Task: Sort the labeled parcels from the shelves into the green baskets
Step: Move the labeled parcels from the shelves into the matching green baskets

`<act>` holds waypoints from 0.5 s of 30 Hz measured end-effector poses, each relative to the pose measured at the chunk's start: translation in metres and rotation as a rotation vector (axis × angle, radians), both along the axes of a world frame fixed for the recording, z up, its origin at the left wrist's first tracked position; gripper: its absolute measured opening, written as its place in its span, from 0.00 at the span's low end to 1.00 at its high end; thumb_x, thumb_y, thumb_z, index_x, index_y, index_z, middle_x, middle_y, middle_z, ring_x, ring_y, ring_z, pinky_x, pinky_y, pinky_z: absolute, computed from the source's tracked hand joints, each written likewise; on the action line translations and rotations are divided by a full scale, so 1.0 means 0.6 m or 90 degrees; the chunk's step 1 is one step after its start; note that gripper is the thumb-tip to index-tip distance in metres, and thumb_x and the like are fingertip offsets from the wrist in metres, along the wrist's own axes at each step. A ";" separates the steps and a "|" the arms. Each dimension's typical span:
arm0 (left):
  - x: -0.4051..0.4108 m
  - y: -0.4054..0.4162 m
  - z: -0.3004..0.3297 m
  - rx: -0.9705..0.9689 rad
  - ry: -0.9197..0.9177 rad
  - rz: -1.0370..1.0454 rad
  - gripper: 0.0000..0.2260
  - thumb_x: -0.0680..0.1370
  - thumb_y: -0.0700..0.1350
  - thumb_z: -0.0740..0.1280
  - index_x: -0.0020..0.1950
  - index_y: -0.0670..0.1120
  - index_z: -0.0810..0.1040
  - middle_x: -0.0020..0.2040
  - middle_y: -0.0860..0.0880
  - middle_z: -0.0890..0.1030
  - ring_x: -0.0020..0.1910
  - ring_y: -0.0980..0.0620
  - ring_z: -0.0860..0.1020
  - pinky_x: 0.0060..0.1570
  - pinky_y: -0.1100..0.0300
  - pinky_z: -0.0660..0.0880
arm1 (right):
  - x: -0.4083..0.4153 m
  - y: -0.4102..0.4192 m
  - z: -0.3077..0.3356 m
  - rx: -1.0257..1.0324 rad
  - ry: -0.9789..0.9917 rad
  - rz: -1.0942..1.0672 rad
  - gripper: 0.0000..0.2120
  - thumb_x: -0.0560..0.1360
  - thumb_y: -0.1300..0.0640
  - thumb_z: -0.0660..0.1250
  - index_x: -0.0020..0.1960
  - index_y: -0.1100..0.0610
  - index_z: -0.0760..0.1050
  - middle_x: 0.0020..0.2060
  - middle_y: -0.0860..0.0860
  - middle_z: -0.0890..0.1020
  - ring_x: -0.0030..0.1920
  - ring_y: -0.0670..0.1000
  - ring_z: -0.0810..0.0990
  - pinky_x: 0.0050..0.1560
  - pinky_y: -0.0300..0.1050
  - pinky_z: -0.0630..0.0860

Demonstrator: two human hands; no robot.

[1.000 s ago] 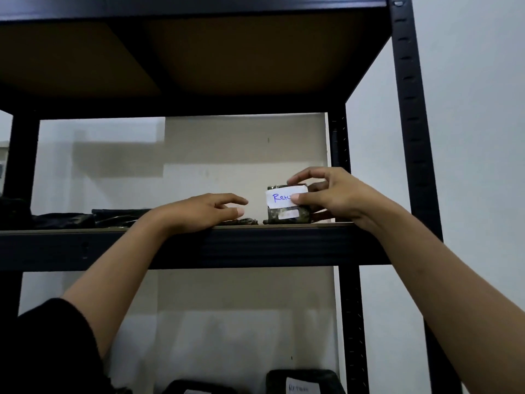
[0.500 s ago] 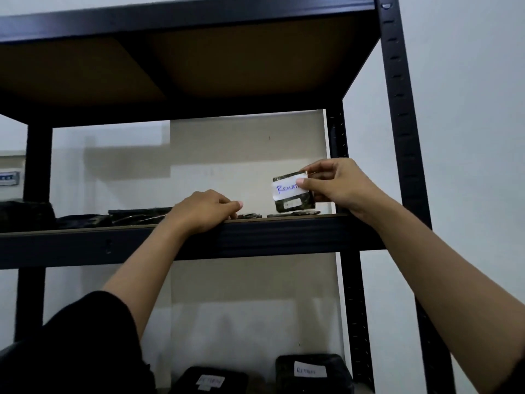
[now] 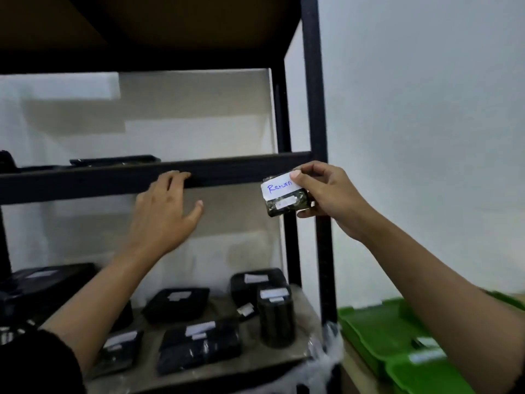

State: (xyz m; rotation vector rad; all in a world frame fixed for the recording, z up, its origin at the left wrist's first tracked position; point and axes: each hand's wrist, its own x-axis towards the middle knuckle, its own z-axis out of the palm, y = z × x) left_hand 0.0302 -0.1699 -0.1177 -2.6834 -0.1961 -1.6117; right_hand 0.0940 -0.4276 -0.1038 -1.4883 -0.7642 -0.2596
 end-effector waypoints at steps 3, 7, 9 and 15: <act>-0.022 -0.074 -0.069 -0.057 0.019 -0.083 0.22 0.75 0.50 0.65 0.66 0.44 0.69 0.62 0.42 0.71 0.60 0.40 0.72 0.57 0.44 0.69 | -0.028 -0.076 -0.059 -0.039 0.051 -0.030 0.04 0.77 0.56 0.66 0.49 0.56 0.76 0.41 0.55 0.82 0.32 0.46 0.81 0.34 0.46 0.80; -0.024 -0.160 -0.162 -0.137 0.102 -0.177 0.21 0.74 0.46 0.68 0.64 0.44 0.69 0.60 0.42 0.71 0.58 0.41 0.72 0.56 0.48 0.69 | -0.044 -0.174 -0.121 -0.073 0.132 -0.067 0.03 0.77 0.57 0.67 0.49 0.57 0.75 0.41 0.59 0.81 0.33 0.51 0.79 0.39 0.51 0.82; -0.015 -0.207 -0.201 -0.172 0.156 -0.230 0.20 0.74 0.46 0.68 0.64 0.44 0.69 0.60 0.43 0.71 0.58 0.42 0.73 0.58 0.49 0.71 | -0.047 -0.227 -0.147 -0.080 0.178 -0.087 0.04 0.76 0.59 0.67 0.50 0.58 0.75 0.42 0.59 0.81 0.36 0.54 0.80 0.40 0.52 0.83; 0.048 -0.343 -0.268 -0.188 0.241 -0.311 0.20 0.73 0.47 0.69 0.63 0.45 0.70 0.60 0.46 0.71 0.58 0.46 0.74 0.58 0.52 0.71 | -0.015 -0.367 -0.208 -0.080 0.243 -0.121 0.07 0.76 0.65 0.66 0.48 0.55 0.75 0.44 0.60 0.80 0.42 0.56 0.81 0.42 0.52 0.83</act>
